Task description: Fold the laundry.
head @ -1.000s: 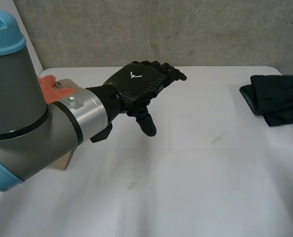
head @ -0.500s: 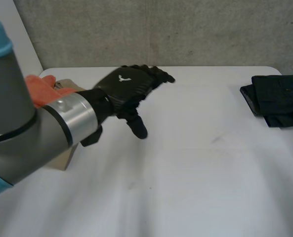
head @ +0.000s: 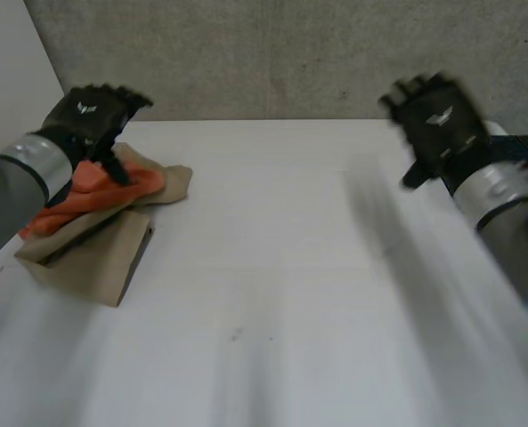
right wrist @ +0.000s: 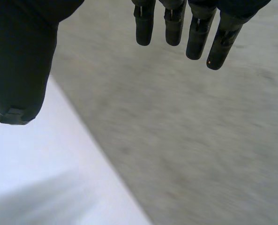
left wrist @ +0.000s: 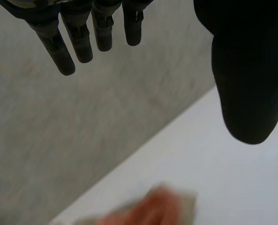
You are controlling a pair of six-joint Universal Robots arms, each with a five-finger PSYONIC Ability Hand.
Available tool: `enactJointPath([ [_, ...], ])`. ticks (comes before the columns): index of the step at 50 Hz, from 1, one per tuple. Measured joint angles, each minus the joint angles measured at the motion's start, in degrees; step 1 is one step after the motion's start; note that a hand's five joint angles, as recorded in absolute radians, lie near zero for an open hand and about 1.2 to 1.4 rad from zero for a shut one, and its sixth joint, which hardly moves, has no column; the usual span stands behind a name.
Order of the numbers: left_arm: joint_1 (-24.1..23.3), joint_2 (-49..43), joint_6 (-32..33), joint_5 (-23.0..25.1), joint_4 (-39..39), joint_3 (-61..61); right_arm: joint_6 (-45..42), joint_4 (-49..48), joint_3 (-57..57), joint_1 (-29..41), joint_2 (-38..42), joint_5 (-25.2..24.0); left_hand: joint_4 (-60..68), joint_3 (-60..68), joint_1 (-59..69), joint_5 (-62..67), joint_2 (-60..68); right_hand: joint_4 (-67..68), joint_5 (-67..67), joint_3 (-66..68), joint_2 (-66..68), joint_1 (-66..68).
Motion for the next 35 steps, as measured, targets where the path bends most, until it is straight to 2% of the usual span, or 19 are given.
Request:
enactJointPath([
  [2, 0.88, -1.3, 1.41, 0.01, 0.13, 0.31, -0.17, 0.04, 0.94, 0.92, -0.06, -0.11, 0.0, 0.0, 0.0, 0.0, 0.0, 0.0, 0.0, 0.0, 0.0, 0.0],
  [3, 3.12, -4.98, 5.44, 0.05, 0.26, 1.25, -0.9, 0.18, 3.51, 3.38, 0.0, -0.23, 0.0, 0.0, 0.0, 0.0, 0.0, 0.0, 0.0, 0.0, 0.0, 0.0],
  [7, 6.02, -11.08, 11.68, 0.09, 0.22, 3.45, -2.19, 0.4, 6.48, 5.84, 0.59, 0.01, 0.03, 0.0, 0.0, 0.0, 0.0, 0.0, 0.0, 0.0, 0.0, 0.0],
  [11, 7.45, -16.73, 14.94, 0.01, 0.38, 6.73, -2.9, 0.5, 8.04, 6.49, 1.42, 0.28, 0.99, 0.78, 1.41, 0.77, 1.02, 0.0, 0.0, 0.0, 0.0, 0.0],
  [12, 7.59, -17.66, 15.23, 0.0, 0.48, 7.41, -2.97, 0.52, 8.21, 6.47, 1.6, 0.32, 17.06, 16.3, 19.79, 16.19, 17.14, 0.0, 0.0, 0.0, 0.0, 0.0],
  [13, 7.67, -18.3, 15.39, -0.01, 0.57, 7.9, -3.01, 0.53, 8.31, 6.44, 1.72, 0.34, 21.41, 20.65, 25.24, 20.39, 21.52, 0.0, 0.0, 0.0, 0.0, 0.0],
  [14, 7.74, -19.0, 15.49, -0.02, 0.71, 8.46, -3.04, 0.55, 8.39, 6.41, 1.85, 0.37, 21.41, 20.65, 25.24, 20.39, 21.52, 0.0, 0.0, 0.0, 0.0, 0.0],
  [15, 7.85, -20.59, 15.4, -0.06, 1.16, 9.77, -3.12, 0.56, 8.61, 6.15, 2.3, 0.51, 34.62, 33.85, 37.79, 33.26, 34.77, 0.0, 0.0, 0.0, 0.0, 0.0],
  [16, 7.86, -21.2, 15.24, -0.09, 1.42, 10.31, -3.13, 0.57, 8.67, 6.01, 2.47, 0.58, 41.94, 41.82, 45.9, 40.44, 42.81, 0.0, 0.0, 0.0, 0.0, 0.0],
  [17, 7.81, -21.86, 14.87, -0.19, 1.89, 10.96, -3.13, 0.59, 8.72, 5.82, 2.66, 0.73, 48.49, 47.63, 51.26, 46.87, 49.25, 0.0, 0.0, 0.0, 0.0, 0.0],
  [20, 7.43, -22.65, 13.77, -0.89, 3.25, 11.84, -3.09, 0.59, 8.79, 5.37, 2.92, 1.24, 55.91, 54.83, 53.01, 52.39, 55.95, 0.0, 0.0, 0.0, 0.0, 0.0],
  [25, 5.96, -21.91, 12.42, -3.64, 5.67, 12.07, -2.99, 0.57, 8.77, 4.86, 2.96, 2.13, 56.7, 55.67, 53.01, 52.41, 56.76, 0.0, 0.0, 0.0, 0.0, 0.0],
  [30, -0.41, -12.91, 11.12, -10.57, 12.02, 11.11, -2.84, 0.5, 8.55, 4.53, 2.42, 3.02, 56.91, 55.72, 53.01, 52.41, 56.86, 0.0, 0.0, 0.0, 0.0, 0.0],
  [33, -2.86, -9.44, 10.48, -12.11, 14.43, 10.6, -2.74, 0.48, 8.27, 4.46, 2.08, 3.33, 56.9, 55.72, 53.02, 52.41, 56.87, 0.0, 0.0, 0.0, 0.0, 0.0],
  [34, -6.2, -5.47, 8.99, -13.31, 17.12, 10.12, -2.63, 0.46, 7.93, 4.29, 1.69, 3.94, 56.91, 55.72, 53.02, 52.41, 56.87, 0.0, 0.0, 0.0, 0.0, 0.0],
  [35, -7.57, -3.98, 8.22, -13.65, 18.1, 9.99, -2.59, 0.46, 7.83, 4.23, 1.57, 4.14, 56.91, 55.77, 53.27, 52.41, 56.9, 0.0, 0.0, 0.0, 0.0, 0.0],
])
